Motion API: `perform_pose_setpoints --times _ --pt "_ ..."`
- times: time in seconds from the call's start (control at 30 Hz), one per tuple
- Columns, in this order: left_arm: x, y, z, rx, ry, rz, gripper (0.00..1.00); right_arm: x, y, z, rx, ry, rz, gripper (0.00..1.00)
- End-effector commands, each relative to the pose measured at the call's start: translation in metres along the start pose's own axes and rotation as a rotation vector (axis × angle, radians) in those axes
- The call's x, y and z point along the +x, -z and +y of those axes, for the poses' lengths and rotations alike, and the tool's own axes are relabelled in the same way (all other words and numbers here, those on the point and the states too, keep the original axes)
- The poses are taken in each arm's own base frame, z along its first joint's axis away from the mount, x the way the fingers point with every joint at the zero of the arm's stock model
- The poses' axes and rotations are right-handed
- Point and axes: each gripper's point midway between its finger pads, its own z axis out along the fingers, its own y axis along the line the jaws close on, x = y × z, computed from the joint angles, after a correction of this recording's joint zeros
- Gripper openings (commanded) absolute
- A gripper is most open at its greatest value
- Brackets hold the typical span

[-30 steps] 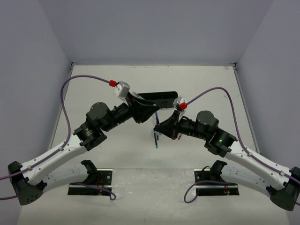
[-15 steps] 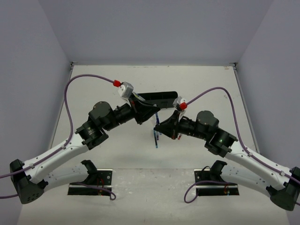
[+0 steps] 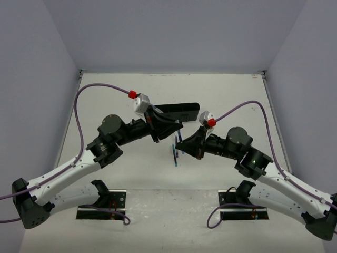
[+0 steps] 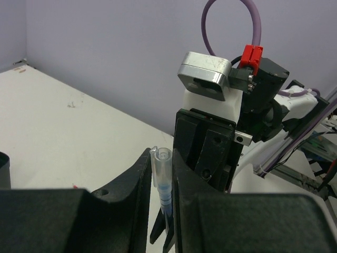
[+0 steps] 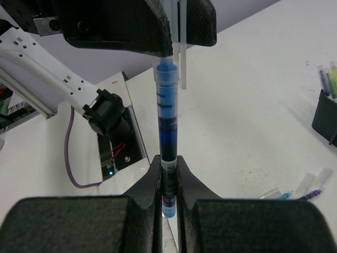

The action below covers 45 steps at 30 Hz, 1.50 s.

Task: Sort the stationery into containers
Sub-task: Close the pen cap on the pen.

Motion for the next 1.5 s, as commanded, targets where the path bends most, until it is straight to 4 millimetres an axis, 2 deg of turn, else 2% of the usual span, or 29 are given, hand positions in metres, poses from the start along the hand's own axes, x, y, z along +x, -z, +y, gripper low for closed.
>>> perform_pose_setpoints --times 0.0,0.1,0.2,0.27,0.3,0.4,0.47,0.53,0.63,0.7,0.83,0.87,0.9,0.93,0.97,1.0,1.07,1.23,1.3,1.47 --pt "0.031 0.001 -0.006 0.068 0.022 0.106 0.00 -0.054 0.014 0.018 -0.034 0.059 -0.206 0.00" --pt "0.048 0.001 0.001 0.053 0.069 0.139 0.00 -0.087 0.022 0.030 -0.052 0.068 -0.278 0.00" --pt "0.072 0.004 0.006 0.033 0.122 0.172 0.00 -0.115 0.020 0.036 -0.049 0.063 -0.312 0.00" --pt "0.085 0.007 0.008 0.015 0.141 0.188 0.00 -0.144 0.023 0.044 -0.053 0.076 -0.348 0.00" --pt "0.091 0.008 0.010 0.001 0.150 0.194 0.00 -0.146 0.020 0.043 -0.045 0.075 -0.341 0.00" --pt "0.118 0.009 0.009 -0.007 0.182 0.232 0.00 -0.178 0.019 0.045 -0.016 0.077 -0.384 0.00" --pt "0.129 0.008 0.005 -0.011 0.188 0.251 0.00 -0.183 0.013 0.040 0.004 0.062 -0.384 0.00" --pt "0.126 0.011 0.008 -0.034 0.181 0.230 0.00 -0.171 0.005 0.036 0.003 0.047 -0.348 0.00" --pt "0.104 0.018 0.009 -0.073 0.128 0.184 0.00 -0.133 -0.006 0.022 0.013 0.030 -0.288 0.00" --pt "0.075 0.018 0.003 -0.080 0.074 0.132 0.00 -0.116 -0.006 0.019 0.003 0.024 -0.268 0.00" --pt "0.044 0.016 -0.008 -0.068 0.011 0.109 0.00 -0.096 -0.006 0.015 0.002 0.025 -0.233 0.00" --pt "0.041 0.015 -0.010 -0.065 0.001 0.113 0.05 -0.093 -0.006 0.012 0.014 0.023 -0.229 0.00" --pt "0.038 0.015 -0.012 -0.063 -0.007 0.115 0.16 -0.090 -0.005 0.010 0.028 0.020 -0.228 0.00" --pt "0.035 0.015 -0.011 -0.078 -0.006 0.113 0.32 -0.087 -0.003 0.003 0.063 0.014 -0.232 0.00" --pt "0.031 0.016 -0.009 -0.095 -0.006 0.107 0.42 -0.083 -0.002 -0.004 0.094 0.009 -0.234 0.00" --pt "0.027 0.018 -0.008 -0.109 -0.007 0.095 0.47 -0.078 0.000 -0.010 0.122 0.006 -0.234 0.00" --pt "0.015 0.020 -0.007 -0.134 -0.013 0.052 0.47 -0.069 0.000 -0.019 0.161 0.003 -0.223 0.00" --pt "-0.010 0.020 0.002 -0.223 -0.018 -0.007 0.37 -0.055 -0.004 -0.035 0.232 -0.004 -0.172 0.00" --pt "-0.016 0.017 0.006 -0.249 -0.028 -0.020 0.37 -0.053 -0.006 -0.039 0.252 -0.009 -0.154 0.00" --pt "-0.047 0.014 0.018 -0.339 -0.095 -0.101 0.45 -0.048 -0.008 -0.048 0.298 -0.038 -0.125 0.00"
